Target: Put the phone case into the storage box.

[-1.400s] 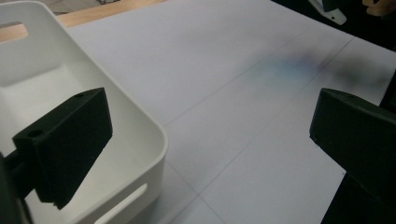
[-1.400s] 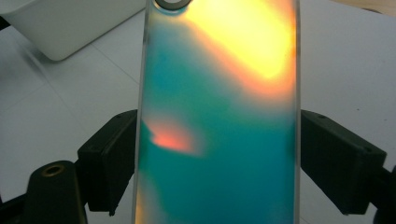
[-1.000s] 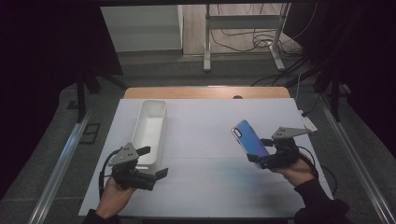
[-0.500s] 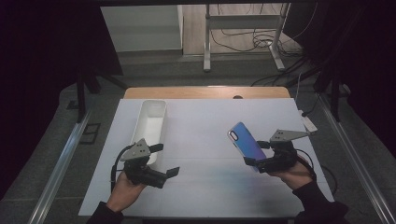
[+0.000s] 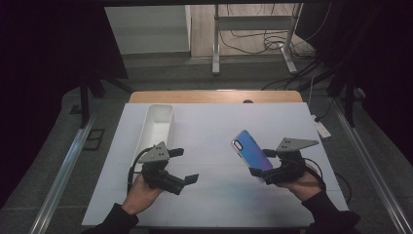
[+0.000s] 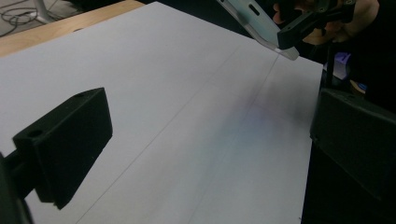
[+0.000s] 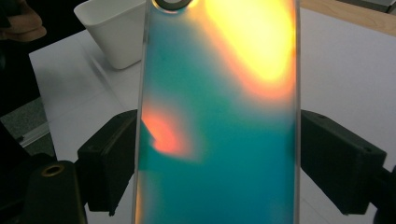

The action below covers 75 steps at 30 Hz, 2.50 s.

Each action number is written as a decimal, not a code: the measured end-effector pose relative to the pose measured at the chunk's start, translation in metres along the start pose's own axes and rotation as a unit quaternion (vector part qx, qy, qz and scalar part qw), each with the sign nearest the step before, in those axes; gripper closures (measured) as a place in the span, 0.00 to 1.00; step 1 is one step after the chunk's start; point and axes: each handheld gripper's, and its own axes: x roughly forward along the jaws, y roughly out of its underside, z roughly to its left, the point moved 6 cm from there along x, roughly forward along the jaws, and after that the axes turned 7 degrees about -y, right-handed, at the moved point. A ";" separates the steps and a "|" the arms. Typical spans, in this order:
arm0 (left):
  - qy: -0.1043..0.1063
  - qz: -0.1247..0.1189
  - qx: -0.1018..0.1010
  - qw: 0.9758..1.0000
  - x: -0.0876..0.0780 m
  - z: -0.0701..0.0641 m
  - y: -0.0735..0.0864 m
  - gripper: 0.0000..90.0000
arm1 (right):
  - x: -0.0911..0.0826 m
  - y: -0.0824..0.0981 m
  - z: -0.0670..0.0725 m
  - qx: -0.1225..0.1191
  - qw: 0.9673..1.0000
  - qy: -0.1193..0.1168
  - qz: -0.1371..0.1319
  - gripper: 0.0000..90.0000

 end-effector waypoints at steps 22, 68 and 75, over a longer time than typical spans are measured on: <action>0.050 -0.011 0.008 0.999 0.031 -0.012 -0.021 0.00 | 0.013 -0.008 0.019 -0.016 0.999 -0.028 -0.007 0.19; 0.164 -0.003 0.022 0.986 0.045 -0.029 -0.031 0.49 | 0.026 -0.016 0.042 -0.038 0.997 -0.068 -0.023 0.19; 0.181 -0.007 0.016 0.983 0.042 -0.027 -0.031 0.66 | 0.026 -0.016 0.042 -0.039 0.996 -0.073 -0.024 0.19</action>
